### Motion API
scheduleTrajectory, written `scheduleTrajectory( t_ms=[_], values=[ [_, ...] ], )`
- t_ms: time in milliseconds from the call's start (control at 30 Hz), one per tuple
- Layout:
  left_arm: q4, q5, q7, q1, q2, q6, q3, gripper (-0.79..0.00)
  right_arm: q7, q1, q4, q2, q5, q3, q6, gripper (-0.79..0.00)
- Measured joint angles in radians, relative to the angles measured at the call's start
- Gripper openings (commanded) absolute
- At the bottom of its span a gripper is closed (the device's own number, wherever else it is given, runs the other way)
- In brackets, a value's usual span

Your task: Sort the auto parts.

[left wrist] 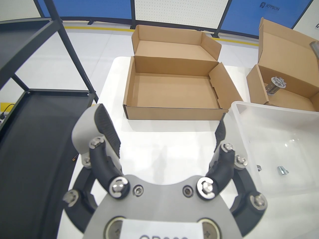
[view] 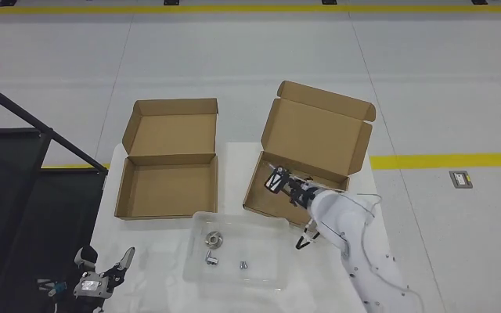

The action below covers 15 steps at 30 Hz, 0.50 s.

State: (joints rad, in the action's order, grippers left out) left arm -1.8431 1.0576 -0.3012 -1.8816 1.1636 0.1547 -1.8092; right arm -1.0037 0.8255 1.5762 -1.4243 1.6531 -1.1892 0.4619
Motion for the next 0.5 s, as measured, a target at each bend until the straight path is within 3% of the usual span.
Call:
scheduleTrajectory(
  t_ms=[167,400,433,467,500],
  values=[
    [0.000,0.000,0.000,0.000,0.000,0.000,0.000,0.000,-0.014,-0.054,-0.185,-0.002,-0.034,-0.034,-0.069,-0.785],
    [0.000,0.000,0.000,0.000,0.000,0.000,0.000,0.000,0.146,-0.102,-0.427,0.001,-0.033,-0.060,-0.124,-0.785],
    [0.000,0.000,0.000,0.000,0.000,0.000,0.000,0.000,0.161,-0.109,-0.452,0.000,-0.040,-0.060,-0.121,-0.748],
    [0.000,0.000,0.000,0.000,0.000,0.000,0.000,0.000,0.173,-0.115,-0.475,0.000,-0.046,-0.060,-0.120,-0.603],
    [0.000,0.000,0.000,0.000,0.000,0.000,0.000,0.000,0.189,-0.124,-0.501,0.000,-0.051,-0.060,-0.119,-0.573]
  ],
)
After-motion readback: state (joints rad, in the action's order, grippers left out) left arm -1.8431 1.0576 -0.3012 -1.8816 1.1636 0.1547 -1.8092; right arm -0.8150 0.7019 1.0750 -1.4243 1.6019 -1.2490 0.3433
